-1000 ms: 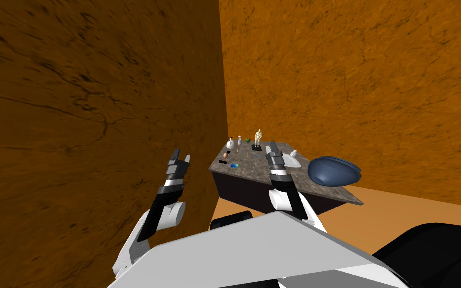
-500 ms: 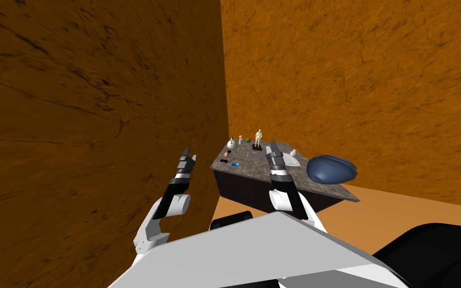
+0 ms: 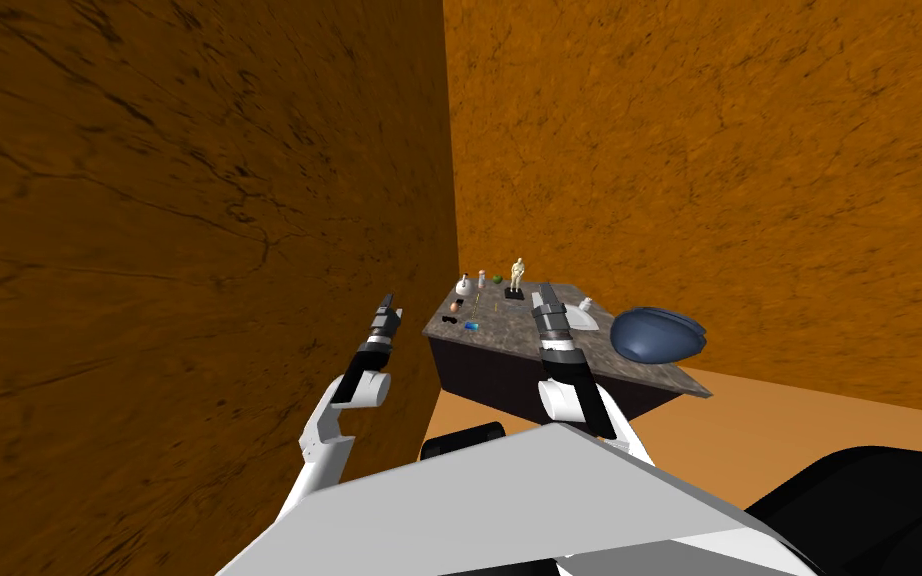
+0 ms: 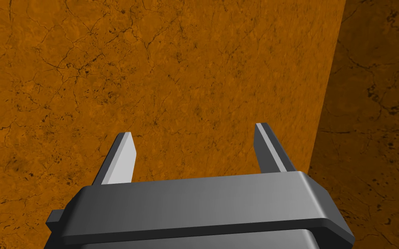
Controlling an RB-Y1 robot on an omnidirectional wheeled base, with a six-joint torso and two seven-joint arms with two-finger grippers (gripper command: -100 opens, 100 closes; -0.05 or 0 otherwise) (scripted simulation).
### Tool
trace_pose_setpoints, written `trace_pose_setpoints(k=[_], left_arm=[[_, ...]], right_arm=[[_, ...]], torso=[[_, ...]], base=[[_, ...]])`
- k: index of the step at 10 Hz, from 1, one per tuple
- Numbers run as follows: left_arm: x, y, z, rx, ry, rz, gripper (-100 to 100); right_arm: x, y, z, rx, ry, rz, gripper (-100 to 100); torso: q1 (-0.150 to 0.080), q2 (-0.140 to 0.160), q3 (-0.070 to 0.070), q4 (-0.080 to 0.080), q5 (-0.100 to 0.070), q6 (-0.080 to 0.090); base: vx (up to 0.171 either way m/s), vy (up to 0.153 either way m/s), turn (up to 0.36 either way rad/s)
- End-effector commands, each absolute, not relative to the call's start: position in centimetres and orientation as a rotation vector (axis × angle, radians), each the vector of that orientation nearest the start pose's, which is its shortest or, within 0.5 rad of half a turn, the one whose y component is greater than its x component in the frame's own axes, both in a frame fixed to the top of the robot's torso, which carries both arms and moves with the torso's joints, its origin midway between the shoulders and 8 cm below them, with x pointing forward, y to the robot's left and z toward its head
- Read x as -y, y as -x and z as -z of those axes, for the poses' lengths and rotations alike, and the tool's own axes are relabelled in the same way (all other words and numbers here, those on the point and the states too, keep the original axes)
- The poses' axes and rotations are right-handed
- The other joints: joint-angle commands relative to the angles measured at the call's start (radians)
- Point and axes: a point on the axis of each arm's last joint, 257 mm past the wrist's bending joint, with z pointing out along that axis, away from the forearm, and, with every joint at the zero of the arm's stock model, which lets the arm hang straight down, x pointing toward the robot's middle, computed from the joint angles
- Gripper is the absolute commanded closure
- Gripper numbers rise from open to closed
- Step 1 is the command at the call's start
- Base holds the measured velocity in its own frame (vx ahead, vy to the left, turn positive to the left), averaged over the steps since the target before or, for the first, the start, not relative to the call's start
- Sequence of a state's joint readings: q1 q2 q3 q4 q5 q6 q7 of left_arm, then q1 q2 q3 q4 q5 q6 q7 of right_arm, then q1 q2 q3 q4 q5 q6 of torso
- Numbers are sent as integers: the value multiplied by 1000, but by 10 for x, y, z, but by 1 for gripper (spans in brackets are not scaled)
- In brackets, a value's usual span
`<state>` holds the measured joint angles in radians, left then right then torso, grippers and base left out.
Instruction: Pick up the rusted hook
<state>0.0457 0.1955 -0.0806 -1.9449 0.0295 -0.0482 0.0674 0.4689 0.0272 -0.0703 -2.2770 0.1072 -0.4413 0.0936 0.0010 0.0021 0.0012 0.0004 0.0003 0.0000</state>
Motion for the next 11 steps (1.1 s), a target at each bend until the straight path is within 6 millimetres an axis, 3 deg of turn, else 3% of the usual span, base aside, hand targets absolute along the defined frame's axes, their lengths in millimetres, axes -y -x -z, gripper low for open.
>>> trace_pose_setpoints(k=[1, 2, 11], left_arm=[[-206, -517, 60, -1085, 838, 1382, -100], [-200, -531, 72, -1126, 866, 1373, -100], [-163, -596, 113, -1331, 976, 1312, -100]], right_arm=[[293, -354, -22, -691, -597, -1076, 0], [293, -354, -22, -691, -597, -1076, 0], [293, -354, -22, -691, -597, -1076, 0]], torso=[[0, 0, 0, 0, 0, 0], [0, 0, 0, 0, 0, 0], [0, -1, -1, 0, 0, 0]], base=[[-35, 17, 3], [-35, 21, 18], [-26, 16, 7]])
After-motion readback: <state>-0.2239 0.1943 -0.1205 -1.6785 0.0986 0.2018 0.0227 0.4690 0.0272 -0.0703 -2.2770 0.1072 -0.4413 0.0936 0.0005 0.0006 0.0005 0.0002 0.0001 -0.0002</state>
